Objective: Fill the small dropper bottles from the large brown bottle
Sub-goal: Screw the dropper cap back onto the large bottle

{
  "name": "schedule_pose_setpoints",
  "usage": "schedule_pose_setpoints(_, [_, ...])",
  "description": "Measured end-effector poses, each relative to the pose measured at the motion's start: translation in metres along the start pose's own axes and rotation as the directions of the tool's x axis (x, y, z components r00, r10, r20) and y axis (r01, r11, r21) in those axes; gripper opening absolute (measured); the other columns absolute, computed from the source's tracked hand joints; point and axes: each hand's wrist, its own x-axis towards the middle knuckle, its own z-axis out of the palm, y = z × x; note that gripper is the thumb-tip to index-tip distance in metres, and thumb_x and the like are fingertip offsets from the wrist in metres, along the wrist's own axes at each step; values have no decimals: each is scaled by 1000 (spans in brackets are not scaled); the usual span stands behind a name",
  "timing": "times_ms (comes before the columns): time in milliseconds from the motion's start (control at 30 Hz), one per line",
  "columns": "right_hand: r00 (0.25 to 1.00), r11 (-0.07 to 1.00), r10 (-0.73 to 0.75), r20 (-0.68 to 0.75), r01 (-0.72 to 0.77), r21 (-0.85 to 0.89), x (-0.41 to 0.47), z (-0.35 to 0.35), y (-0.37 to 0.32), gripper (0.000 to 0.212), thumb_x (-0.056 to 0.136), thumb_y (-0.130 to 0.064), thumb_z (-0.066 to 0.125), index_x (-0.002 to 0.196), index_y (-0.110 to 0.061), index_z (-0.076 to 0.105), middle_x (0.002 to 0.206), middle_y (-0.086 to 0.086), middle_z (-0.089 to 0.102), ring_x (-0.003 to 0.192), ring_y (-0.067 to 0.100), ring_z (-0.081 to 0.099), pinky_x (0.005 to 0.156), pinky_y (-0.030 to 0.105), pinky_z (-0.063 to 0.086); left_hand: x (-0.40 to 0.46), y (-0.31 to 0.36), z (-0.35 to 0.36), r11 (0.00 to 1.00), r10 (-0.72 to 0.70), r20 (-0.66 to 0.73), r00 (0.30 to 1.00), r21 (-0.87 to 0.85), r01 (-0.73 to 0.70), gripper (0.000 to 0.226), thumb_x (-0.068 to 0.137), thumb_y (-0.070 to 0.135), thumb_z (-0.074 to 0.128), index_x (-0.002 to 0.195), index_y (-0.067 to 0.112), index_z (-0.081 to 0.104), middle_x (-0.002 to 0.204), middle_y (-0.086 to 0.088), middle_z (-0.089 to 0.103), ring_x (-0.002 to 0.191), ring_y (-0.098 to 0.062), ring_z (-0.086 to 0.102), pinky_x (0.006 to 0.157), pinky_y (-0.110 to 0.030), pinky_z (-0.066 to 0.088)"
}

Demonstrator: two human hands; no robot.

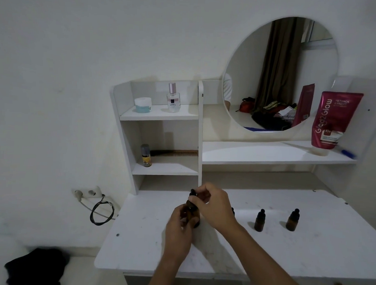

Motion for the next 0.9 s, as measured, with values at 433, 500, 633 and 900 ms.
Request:
schedule_pose_setpoints(433, [994, 998, 0, 105, 7, -69, 9, -11, -6, 23, 88, -35, 78, 107, -23, 70, 97, -11, 69, 82, 5, 62, 72, 15, 51, -1, 3, 0, 1000, -21, -1, 1000, 16, 21, 34, 98, 21, 66, 124, 37, 52, 116, 24, 62, 104, 3, 61, 77, 0, 46])
schedule_pose_setpoints(500, [990, 995, -40, 139, 53, -89, 10, -13, -6, 25, 95, -30, 70, 119, -22, 70, 110, -10, 69, 88, 4, 63, 76, 11, 49, -1, 5, -1, 1000, -23, 3, 1000, 10, 23, 34, 97, 20, 66, 121, 39, 50, 114, 26, 61, 102, 4, 60, 76, -1, 46])
schedule_pose_setpoints(633, [988, 997, 16, 150, -4, -80, 11, -11, -7, 20, 90, -31, 77, 107, -21, 72, 100, -6, 73, 88, 8, 66, 77, 16, 51, 0, 3, 0, 1000, -11, 5, 1000, 25, 11, 37, 97, 19, 66, 124, 39, 51, 116, 23, 62, 105, -1, 62, 79, -3, 48])
schedule_pose_setpoints(900, [980, 999, -7, 200, 15, -40, 12, -15, -5, 19, 98, -26, 67, 115, -22, 72, 109, -9, 72, 97, 7, 66, 87, 22, 55, 0, 4, -1, 999, 2, 5, 1000, -35, -2, 37, 96, 11, 67, 121, 36, 53, 114, 20, 65, 101, 1, 64, 81, -7, 49])
